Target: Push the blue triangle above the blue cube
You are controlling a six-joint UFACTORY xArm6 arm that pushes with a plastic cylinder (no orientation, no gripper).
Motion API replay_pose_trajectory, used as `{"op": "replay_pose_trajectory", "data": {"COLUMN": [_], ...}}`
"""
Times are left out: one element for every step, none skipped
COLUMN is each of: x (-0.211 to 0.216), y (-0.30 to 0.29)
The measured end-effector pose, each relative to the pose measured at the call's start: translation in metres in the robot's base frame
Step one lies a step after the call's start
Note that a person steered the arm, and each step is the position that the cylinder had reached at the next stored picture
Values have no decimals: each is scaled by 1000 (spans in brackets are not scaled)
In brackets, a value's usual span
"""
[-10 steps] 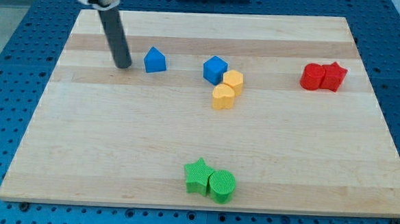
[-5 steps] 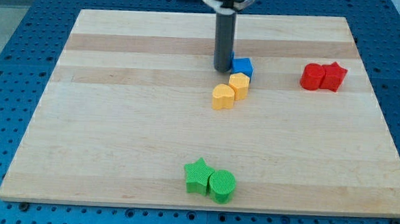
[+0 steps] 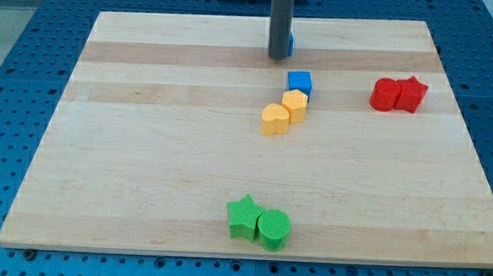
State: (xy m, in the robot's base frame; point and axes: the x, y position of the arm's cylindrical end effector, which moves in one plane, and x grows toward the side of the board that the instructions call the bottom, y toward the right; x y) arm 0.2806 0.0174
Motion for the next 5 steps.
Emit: {"op": "replay_pose_trajectory", "data": {"x": [-14,-16,-16,-32,-38], "y": [-19,-26,2,42,68]}}
